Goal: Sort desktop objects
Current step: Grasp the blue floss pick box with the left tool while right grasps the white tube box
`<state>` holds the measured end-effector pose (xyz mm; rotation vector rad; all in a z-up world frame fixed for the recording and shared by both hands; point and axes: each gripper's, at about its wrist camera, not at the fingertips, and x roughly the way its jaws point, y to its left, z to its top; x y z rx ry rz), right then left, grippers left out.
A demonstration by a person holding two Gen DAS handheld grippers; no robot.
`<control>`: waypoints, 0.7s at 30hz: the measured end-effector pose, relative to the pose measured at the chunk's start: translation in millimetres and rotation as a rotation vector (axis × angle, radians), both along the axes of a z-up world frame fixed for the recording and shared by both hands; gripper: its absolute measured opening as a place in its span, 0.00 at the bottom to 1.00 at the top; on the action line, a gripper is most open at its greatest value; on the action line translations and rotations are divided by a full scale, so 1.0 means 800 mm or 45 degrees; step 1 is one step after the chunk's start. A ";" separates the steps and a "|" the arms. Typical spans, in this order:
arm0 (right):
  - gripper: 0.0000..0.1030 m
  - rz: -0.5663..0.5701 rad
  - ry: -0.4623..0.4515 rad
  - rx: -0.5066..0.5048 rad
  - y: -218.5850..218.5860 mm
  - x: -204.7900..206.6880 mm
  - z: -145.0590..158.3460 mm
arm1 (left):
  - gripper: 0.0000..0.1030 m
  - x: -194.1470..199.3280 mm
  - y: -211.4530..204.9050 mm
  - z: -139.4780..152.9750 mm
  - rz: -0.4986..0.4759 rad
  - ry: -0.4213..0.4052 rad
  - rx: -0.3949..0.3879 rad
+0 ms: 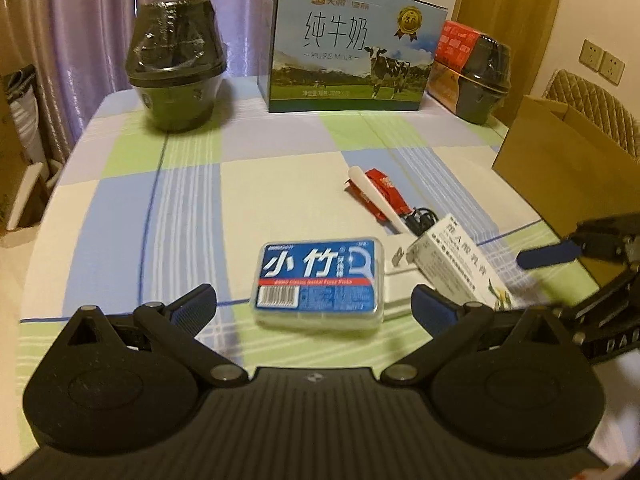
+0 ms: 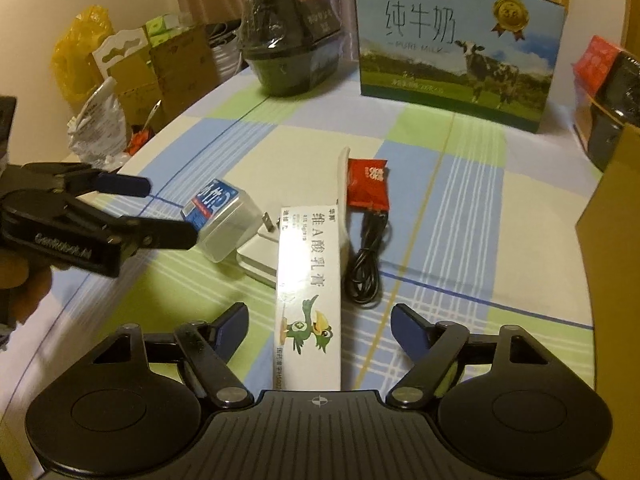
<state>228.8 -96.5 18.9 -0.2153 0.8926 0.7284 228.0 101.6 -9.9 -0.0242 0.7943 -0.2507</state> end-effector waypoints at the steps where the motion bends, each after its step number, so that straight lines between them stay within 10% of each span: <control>1: 0.72 0.008 0.002 -0.005 0.001 0.000 -0.001 | 0.99 0.004 -0.001 -0.002 -0.006 0.002 -0.010; 21: 0.39 -0.001 0.042 -0.025 0.016 0.013 -0.025 | 0.83 0.048 0.008 -0.036 -0.027 0.113 -0.164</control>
